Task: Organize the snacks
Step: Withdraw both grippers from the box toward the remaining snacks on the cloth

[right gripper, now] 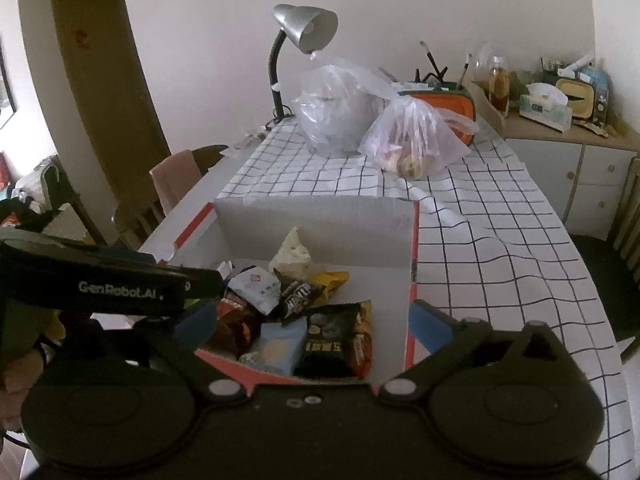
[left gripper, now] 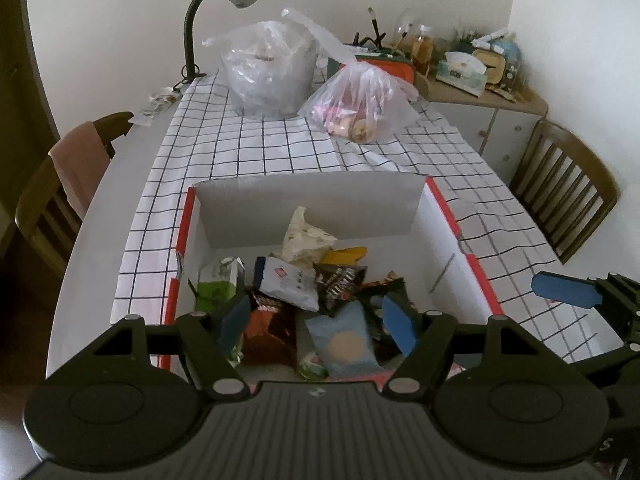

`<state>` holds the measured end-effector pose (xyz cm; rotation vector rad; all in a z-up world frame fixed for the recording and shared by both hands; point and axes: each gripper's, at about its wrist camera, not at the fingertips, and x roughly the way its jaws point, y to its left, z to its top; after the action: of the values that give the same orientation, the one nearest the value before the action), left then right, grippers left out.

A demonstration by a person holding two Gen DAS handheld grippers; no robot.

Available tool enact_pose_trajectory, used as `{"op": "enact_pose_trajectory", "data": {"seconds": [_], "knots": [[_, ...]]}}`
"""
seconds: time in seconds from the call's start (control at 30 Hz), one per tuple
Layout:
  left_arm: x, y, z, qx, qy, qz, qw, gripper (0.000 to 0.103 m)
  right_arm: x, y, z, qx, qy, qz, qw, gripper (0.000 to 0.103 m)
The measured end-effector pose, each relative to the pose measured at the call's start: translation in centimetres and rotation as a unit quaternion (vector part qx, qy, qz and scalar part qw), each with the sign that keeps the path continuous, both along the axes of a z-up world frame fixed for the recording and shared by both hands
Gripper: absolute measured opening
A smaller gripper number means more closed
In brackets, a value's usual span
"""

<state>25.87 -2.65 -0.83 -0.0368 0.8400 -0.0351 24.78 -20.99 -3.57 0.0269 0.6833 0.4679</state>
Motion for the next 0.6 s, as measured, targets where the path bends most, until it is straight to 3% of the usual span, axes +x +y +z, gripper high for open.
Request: {"op": "enact_pose_trajectory", "data": {"seconds": [0.6], "knots": [[-6.5,-1.5,1.1,-0.017,-0.006,0.004,0.9998,0.074,-5.2,-2.1,0.5,0.002,-0.008,0.039,0.999,0.103]]}}
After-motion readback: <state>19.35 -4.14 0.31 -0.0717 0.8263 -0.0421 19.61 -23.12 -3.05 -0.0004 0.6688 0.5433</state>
